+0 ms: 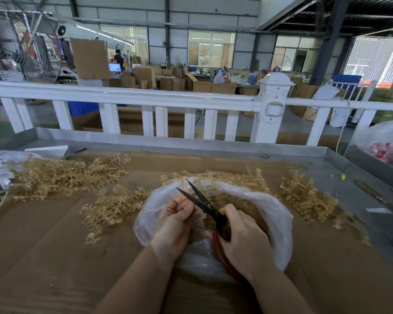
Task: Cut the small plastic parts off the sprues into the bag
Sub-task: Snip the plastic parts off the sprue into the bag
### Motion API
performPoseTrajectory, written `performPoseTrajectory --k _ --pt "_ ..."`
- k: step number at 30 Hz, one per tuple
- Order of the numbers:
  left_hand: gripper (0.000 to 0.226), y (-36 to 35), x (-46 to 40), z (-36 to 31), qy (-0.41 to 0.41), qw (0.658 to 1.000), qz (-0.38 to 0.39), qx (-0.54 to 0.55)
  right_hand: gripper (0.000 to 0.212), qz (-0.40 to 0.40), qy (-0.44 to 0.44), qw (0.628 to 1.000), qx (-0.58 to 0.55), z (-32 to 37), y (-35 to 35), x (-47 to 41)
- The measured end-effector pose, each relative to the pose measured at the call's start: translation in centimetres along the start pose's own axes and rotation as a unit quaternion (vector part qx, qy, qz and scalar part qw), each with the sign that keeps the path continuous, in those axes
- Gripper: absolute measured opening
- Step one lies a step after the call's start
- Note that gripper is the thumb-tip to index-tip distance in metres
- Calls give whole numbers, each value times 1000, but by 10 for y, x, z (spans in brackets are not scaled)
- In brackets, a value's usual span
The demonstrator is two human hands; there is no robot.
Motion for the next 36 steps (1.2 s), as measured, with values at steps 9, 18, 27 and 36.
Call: performPoseTrajectory --k 9,18,27,36 --pt "21 2 3 -1 -10 998 -32 -44 45 6 11 1000 -8 2 1 0" --pt "21 4 1 -3 -30 997 -20 -64 42 5 12 1000 -8 3 0 -1" --pt "23 0 1 -2 -15 1000 18 -20 43 15 7 1000 -2 2 -3 -1" --pt "19 2 2 0 24 1000 12 -15 35 -5 -9 1000 2 -2 1 1"
Point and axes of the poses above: each hand's wrist, its own x-axis away from the middle knuckle, its own y-axis out of the back of the hand, z = x × y, the point moved 9 cm from there along -x, towards the middle knuckle, and after that the axes turned 1 degree about -x, right-handed, at the moved point
